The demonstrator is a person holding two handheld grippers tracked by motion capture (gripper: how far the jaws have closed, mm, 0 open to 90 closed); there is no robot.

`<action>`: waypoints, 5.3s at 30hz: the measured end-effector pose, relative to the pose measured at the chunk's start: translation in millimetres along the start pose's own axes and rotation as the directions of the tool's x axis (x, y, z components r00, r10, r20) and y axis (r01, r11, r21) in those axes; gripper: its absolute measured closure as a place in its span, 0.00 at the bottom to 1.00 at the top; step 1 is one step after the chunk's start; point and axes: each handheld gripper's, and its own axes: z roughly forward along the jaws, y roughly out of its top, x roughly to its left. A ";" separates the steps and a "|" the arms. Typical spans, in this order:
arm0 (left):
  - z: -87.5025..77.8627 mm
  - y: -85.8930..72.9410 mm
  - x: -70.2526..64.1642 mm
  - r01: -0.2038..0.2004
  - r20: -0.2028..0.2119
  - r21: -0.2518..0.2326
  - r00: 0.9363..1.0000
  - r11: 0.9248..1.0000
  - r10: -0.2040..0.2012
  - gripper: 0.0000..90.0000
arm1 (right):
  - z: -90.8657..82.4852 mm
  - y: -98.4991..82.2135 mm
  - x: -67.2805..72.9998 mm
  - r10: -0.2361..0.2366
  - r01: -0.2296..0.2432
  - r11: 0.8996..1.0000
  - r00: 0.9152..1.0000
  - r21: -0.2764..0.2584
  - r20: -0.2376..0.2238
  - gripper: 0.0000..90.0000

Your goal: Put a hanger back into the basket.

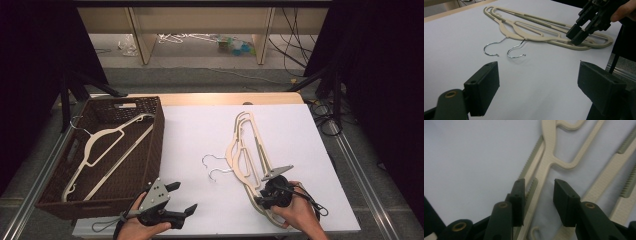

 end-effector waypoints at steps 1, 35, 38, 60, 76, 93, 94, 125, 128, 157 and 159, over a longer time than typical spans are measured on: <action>0.1 0.0 -0.2 0.001 0.002 0.001 1.000 1.000 -0.001 0.20 | -0.2 0.1 -1.4 -0.013 0.013 1.000 1.000 -0.002 0.011 0.70; 3.1 -2.8 0.2 0.004 0.011 0.017 1.000 1.000 -0.004 0.20 | 6.3 17.0 -11.8 0.009 -0.018 0.997 0.994 0.077 0.111 0.76; 2.9 -3.1 0.5 0.011 0.011 0.011 1.000 1.000 -0.011 0.20 | 5.9 18.3 -8.1 -0.001 -0.011 0.994 0.993 0.104 0.117 0.83; 25.5 -5.4 1.4 -0.105 -0.012 0.098 0.994 0.990 0.107 0.26 | -24.3 16.6 -9.5 -0.161 0.159 0.982 0.987 0.107 0.014 0.89; 73.8 -1.5 11.2 -0.275 0.016 0.200 0.960 0.940 0.278 0.30 | -41.5 14.7 23.4 -0.286 0.292 0.950 0.956 0.114 -0.070 0.89; 102.2 2.9 1.9 -0.556 0.108 0.188 0.831 0.809 0.546 0.34 | -38.0 18.9 37.2 -0.354 0.366 0.925 0.928 0.101 -0.120 0.89; 103.9 3.3 0.9 -0.571 0.123 0.181 0.821 0.801 0.557 0.34 | -37.8 18.8 37.1 -0.358 0.370 0.923 0.926 0.101 -0.121 0.89; 85.9 57.5 -27.0 -0.882 0.136 0.104 0.470 0.459 0.872 0.94 | -60.3 18.5 12.5 -0.308 0.305 0.951 0.950 -0.057 -0.054 0.50; 83.3 63.5 -25.3 -0.881 0.122 0.145 0.467 0.450 0.876 0.95 | -64.2 20.5 13.5 -0.291 0.288 0.953 0.957 -0.097 -0.021 0.44; 36.5 130.4 45.0 -0.390 -0.076 0.068 0.916 0.918 0.394 0.95 | -76.4 19.7 11.4 -0.223 0.223 0.925 0.974 -0.306 0.038 0.36; 31.0 134.6 48.0 -0.337 -0.063 0.042 0.938 0.940 0.340 0.95 | -76.0 19.0 11.3 -0.222 0.225 0.924 0.974 -0.311 0.043 0.36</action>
